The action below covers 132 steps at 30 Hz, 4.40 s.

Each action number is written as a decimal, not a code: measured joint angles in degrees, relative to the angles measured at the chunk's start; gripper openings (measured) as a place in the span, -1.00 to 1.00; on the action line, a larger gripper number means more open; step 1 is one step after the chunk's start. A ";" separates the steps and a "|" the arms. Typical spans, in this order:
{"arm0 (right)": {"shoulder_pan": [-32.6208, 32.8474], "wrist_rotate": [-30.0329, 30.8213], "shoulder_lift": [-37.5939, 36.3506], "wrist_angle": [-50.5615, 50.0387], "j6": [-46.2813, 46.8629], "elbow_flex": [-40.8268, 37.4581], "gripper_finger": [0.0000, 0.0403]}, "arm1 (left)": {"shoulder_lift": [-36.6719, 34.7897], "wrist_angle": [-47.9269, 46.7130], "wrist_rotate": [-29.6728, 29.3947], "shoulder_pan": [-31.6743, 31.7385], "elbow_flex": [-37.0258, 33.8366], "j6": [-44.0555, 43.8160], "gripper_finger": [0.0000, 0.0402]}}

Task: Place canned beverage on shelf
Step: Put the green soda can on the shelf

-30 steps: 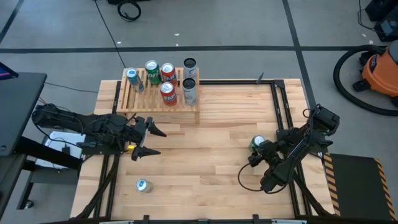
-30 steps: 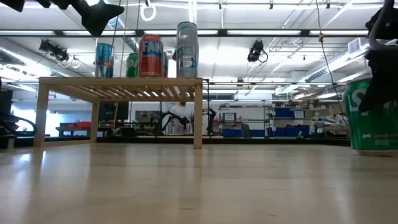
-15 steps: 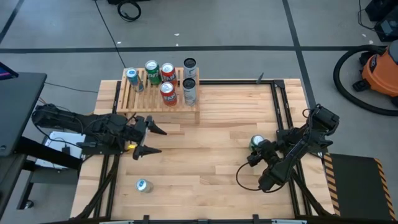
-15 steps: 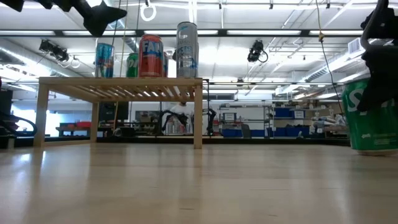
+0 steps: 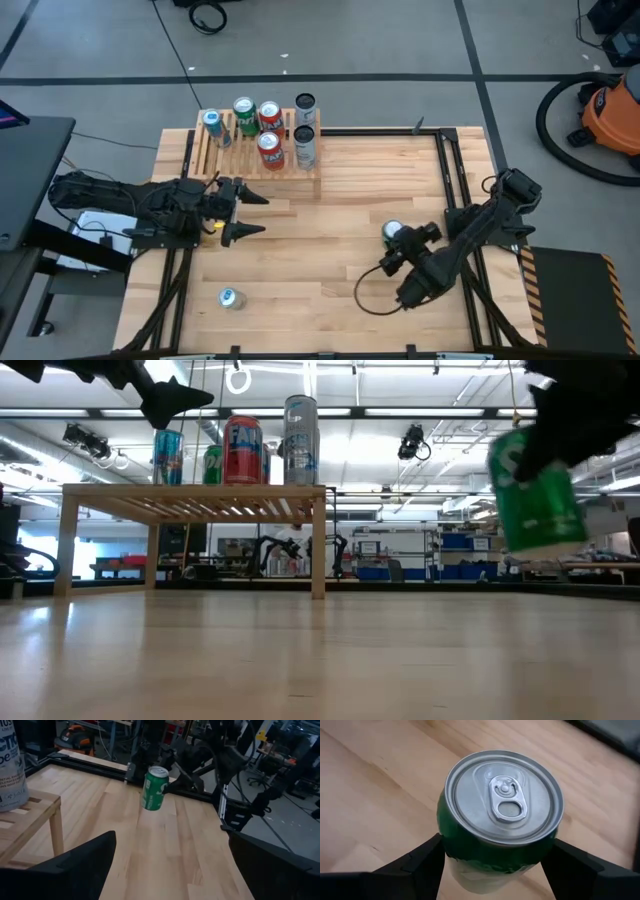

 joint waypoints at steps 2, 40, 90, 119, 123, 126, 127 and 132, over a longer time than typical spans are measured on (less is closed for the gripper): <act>-1.61 1.22 0.00 1.44 -4.60 2.01 0.44 | -0.02 0.02 0.00 0.00 0.00 0.02 0.96; -21.84 -4.19 0.13 69.75 -68.89 5.43 0.44 | 4.72 -0.43 0.68 -0.07 -0.02 2.82 0.96; -25.19 -15.28 0.15 78.23 -74.70 5.43 0.44 | 32.41 36.60 8.48 0.57 0.00 5.40 0.83; -21.40 -15.28 -4.24 78.34 -81.19 5.54 0.76 | 13.74 19.94 9.11 0.91 -0.04 5.78 0.53; -19.16 -15.01 -7.13 76.63 -82.92 5.54 0.76 | 7.41 12.99 6.60 2.27 -0.02 6.80 0.53; -17.43 -13.59 -9.14 75.03 -84.37 5.52 0.76 | 2.76 7.69 4.01 3.86 -0.02 9.05 0.53; -16.86 -12.77 -9.84 74.15 -85.02 5.52 0.76 | 1.47 6.24 3.21 4.41 -0.02 9.52 0.53; -14.36 -7.98 -12.05 72.19 -87.51 5.50 0.76 | -4.10 2.06 -0.84 7.07 -0.02 12.25 0.53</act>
